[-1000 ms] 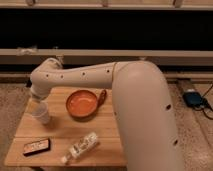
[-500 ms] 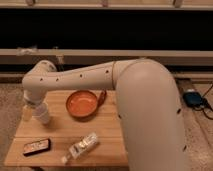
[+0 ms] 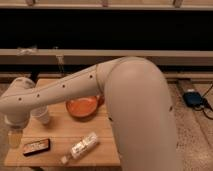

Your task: Place the eraser in the ceramic cup

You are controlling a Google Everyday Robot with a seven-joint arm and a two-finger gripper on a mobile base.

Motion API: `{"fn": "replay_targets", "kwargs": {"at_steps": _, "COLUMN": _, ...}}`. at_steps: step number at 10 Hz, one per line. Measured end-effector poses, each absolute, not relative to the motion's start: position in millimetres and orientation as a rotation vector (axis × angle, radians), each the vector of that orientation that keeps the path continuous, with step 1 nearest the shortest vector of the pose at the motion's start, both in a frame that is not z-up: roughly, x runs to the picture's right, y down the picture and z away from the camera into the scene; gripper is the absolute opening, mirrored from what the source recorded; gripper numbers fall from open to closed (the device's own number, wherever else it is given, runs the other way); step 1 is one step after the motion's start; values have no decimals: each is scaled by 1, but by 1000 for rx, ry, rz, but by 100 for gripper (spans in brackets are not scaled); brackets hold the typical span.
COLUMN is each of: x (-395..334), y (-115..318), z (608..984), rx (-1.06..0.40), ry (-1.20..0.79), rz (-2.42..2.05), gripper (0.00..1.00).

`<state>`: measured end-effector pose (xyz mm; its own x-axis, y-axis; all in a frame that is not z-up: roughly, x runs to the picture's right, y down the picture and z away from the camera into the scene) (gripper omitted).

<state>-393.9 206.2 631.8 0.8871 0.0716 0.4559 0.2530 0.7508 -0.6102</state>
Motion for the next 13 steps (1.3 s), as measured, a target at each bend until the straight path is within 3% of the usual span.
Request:
{"fn": "replay_targets", "kwargs": {"at_steps": 6, "x": -381, "y": 298, "z": 685, "rx": -799, "ry": -292, "rz": -305, "gripper": 80}}
{"fn": "replay_targets", "kwargs": {"at_steps": 13, "x": -395, "y": 312, "z": 715, "rx": -800, "ry": -239, "rz": -332, "gripper": 80}}
